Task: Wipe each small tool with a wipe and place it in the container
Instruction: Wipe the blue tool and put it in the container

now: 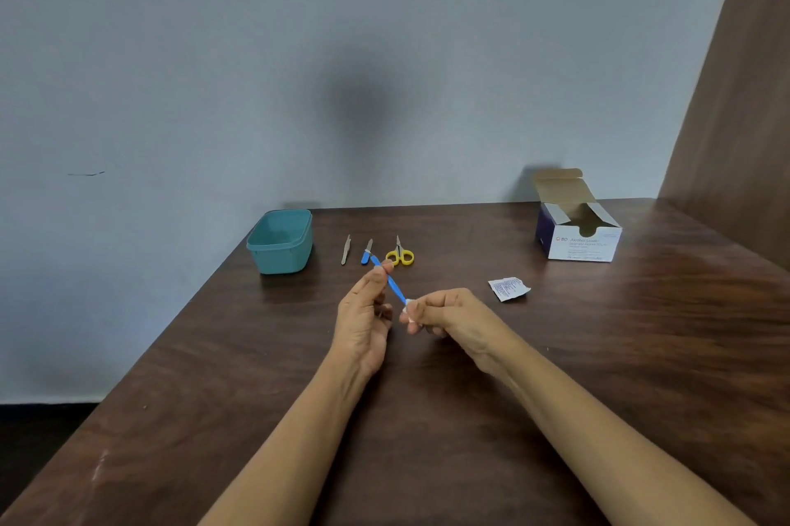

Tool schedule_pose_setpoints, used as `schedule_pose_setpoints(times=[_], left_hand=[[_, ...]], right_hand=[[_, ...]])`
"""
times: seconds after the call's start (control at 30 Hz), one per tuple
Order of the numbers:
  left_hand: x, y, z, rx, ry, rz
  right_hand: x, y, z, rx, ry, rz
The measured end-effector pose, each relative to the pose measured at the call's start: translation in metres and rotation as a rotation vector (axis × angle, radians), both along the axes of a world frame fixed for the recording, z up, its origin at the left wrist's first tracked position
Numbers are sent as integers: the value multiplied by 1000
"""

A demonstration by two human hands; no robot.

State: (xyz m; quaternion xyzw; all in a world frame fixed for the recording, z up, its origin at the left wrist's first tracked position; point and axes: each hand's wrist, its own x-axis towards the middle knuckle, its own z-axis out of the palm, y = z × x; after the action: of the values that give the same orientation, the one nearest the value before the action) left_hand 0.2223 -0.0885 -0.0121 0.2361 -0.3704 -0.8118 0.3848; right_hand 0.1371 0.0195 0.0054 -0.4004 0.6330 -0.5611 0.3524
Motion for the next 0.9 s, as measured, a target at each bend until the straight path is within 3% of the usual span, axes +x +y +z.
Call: schedule_pose_setpoints(times=[0.17, 0.63, 0.9], left_hand=[[-1, 0, -1, 16, 40, 0], [1, -1, 0, 50, 5, 4], [2, 1, 3, 19, -8, -14]], right_hand=[[-5, 1, 2, 17, -174, 51], [2, 0, -1, 45, 29, -74], [1, -1, -1, 22, 9, 56]])
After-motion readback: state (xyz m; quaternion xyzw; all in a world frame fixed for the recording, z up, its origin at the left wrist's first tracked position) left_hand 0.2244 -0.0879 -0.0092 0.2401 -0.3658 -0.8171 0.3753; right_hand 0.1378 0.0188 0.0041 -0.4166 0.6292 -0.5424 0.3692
